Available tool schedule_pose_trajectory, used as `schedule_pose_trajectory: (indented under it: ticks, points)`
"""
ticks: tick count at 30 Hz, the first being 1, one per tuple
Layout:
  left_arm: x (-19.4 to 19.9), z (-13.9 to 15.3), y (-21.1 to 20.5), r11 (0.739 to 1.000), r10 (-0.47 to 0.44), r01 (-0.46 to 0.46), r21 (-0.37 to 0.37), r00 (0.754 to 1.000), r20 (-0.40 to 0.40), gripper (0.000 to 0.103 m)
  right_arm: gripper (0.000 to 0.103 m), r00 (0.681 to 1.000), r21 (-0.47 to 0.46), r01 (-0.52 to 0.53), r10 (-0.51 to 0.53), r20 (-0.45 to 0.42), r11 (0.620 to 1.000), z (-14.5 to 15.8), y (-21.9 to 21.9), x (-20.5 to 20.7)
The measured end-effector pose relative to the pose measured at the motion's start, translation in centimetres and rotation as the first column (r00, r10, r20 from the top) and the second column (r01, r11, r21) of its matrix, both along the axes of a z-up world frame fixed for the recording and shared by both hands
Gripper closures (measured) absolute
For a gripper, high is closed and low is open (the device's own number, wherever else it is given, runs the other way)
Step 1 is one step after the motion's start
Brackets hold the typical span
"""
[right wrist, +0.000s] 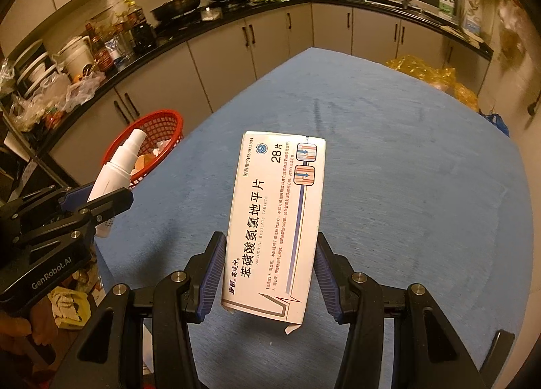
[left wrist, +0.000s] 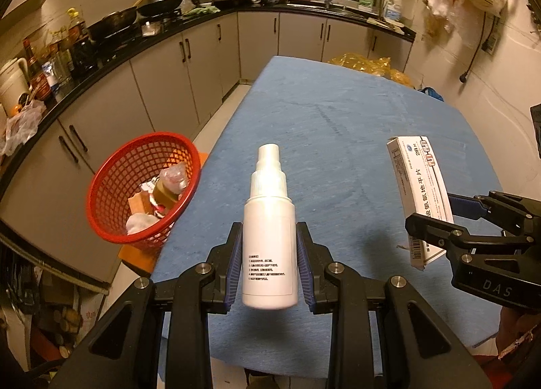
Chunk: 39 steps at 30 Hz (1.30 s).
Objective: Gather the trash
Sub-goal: 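Carry the spray bottle and medicine box over the orange basket with both tools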
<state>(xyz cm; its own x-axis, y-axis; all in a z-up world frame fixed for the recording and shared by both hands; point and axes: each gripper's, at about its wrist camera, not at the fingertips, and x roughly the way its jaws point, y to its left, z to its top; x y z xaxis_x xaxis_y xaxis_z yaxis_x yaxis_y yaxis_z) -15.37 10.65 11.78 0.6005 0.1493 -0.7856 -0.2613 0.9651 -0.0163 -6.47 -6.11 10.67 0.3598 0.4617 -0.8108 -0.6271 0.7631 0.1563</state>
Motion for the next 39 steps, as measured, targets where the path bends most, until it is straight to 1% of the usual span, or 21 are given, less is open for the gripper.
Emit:
schedule_pose_trajectory:
  ticks: [17, 29, 39]
  points:
    - [-1.3, -0.5, 3.3, 0.997, 0.073, -0.073, -0.019, 0.997, 0.001, 0.074, 0.048, 0.997, -0.015, -0.071, 0.071, -0.005, 0.997, -0.5, 3.6, 0.2]
    - [-1.4, -0.2, 6.6, 0.991, 0.127, -0.126, -0.036, 0.992, 0.024, 0.074, 0.048, 0.994, -0.024, -0.107, 0.107, 0.010, 0.994, 0.1, 6.0, 0.7]
    - [-1.3, 0.2, 9.6, 0.984, 0.175, -0.174, -0.042, 0.984, 0.040, 0.074, 0.048, 0.989, -0.024, -0.144, 0.144, 0.030, 0.989, 1.1, 8.9, 1.4]
